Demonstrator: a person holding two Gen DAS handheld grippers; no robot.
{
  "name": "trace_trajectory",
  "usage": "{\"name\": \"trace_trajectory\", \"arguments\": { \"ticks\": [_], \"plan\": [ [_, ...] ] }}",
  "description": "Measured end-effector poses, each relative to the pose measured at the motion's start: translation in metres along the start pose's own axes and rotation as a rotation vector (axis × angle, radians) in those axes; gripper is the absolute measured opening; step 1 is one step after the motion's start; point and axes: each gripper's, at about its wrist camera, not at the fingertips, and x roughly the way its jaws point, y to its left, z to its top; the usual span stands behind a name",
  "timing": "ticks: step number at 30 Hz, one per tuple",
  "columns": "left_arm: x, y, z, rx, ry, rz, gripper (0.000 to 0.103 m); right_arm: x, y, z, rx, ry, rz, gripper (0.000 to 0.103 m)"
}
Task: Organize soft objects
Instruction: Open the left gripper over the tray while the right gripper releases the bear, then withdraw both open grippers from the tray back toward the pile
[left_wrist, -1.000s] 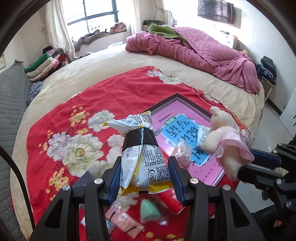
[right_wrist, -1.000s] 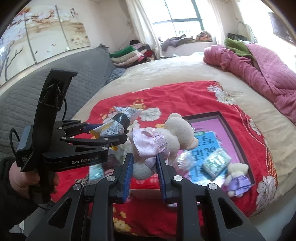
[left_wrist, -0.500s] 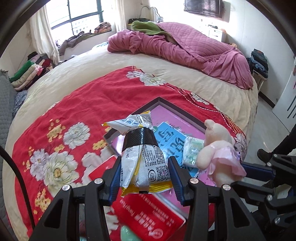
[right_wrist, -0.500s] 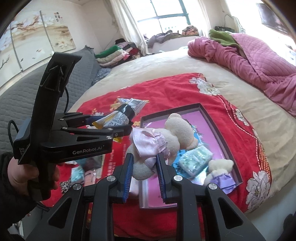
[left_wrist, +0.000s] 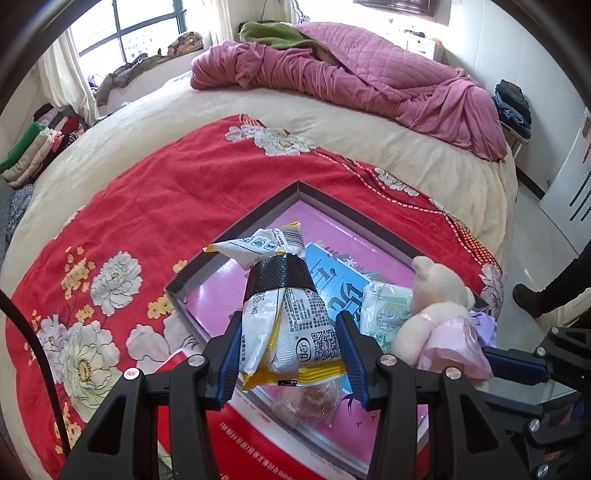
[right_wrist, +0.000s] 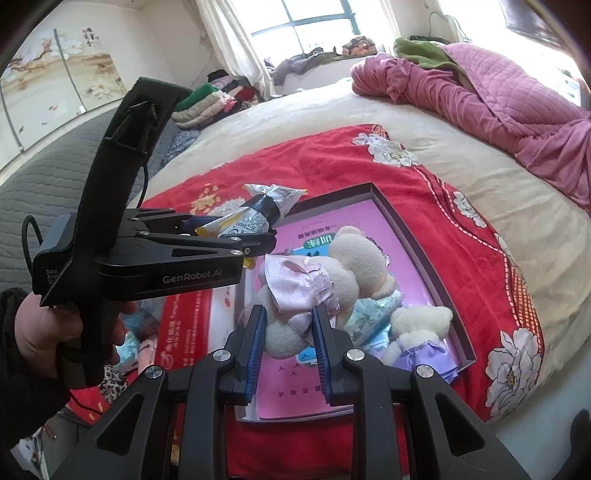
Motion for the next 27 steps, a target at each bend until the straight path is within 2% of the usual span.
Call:
{"name": "trace_trajectory", "arguments": {
  "ticks": [7, 11, 19, 27],
  "plan": [
    [0.010, -0.003, 0.002, 0.008, 0.008, 0.004, 0.051, 0.013, -0.007, -0.001, 0.015, 0.026, -0.018, 0.028],
    [0.007, -0.002, 0.001, 0.002, 0.006, 0.004, 0.064, 0.013, -0.008, -0.001, 0.011, 0.020, -0.030, 0.030],
    [-0.014, 0.006, -0.004, -0.021, -0.021, 0.010, 0.064, 0.000, 0.001, 0.001, 0.001, -0.001, -0.029, 0.031],
    [-0.059, 0.026, -0.023, -0.054, -0.065, 0.025, 0.064, -0.018, 0.043, 0.004, -0.071, -0.033, 0.007, 0.031]
  ]
}}
